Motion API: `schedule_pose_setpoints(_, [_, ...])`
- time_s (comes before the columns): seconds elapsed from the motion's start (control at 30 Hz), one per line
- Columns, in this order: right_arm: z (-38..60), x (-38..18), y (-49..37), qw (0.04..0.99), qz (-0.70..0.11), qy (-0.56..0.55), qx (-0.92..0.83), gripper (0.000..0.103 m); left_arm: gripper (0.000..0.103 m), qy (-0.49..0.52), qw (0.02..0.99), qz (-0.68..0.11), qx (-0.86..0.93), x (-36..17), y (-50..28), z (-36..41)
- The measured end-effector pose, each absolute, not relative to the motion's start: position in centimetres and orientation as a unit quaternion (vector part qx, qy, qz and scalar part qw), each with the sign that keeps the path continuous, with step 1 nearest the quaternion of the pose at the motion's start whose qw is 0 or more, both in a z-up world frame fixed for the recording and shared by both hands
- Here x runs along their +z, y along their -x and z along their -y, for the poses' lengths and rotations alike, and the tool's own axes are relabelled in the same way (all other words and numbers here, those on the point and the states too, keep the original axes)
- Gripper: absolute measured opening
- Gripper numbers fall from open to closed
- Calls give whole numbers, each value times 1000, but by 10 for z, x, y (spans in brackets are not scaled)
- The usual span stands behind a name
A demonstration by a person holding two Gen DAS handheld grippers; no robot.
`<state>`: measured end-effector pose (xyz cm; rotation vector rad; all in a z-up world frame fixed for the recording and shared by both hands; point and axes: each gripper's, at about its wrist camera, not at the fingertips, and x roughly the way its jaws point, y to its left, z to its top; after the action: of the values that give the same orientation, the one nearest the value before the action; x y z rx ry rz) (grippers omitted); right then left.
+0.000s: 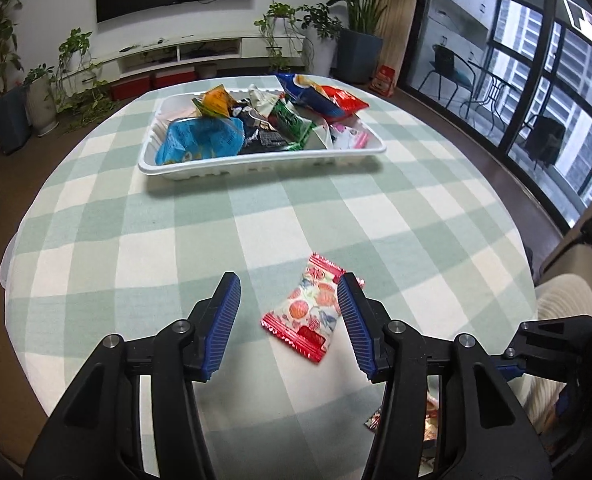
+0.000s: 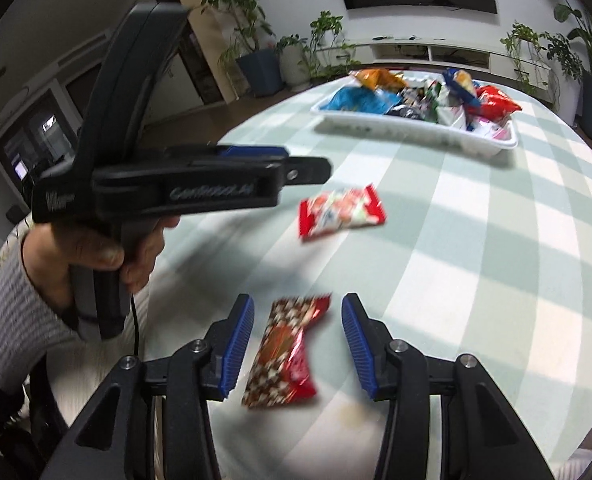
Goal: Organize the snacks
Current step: 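Grasp the red-and-white cookie pack with the left gripper while the right gripper grasps the chocolate pack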
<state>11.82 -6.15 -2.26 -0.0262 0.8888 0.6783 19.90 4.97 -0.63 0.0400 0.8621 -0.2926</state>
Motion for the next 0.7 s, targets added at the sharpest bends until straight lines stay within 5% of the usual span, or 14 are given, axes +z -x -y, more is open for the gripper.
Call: schedule_pose_setpoints(0.7, [43, -39, -95, 853, -416, 90, 300, 50, 53, -103, 874, -431, -197, -42, -205, -29])
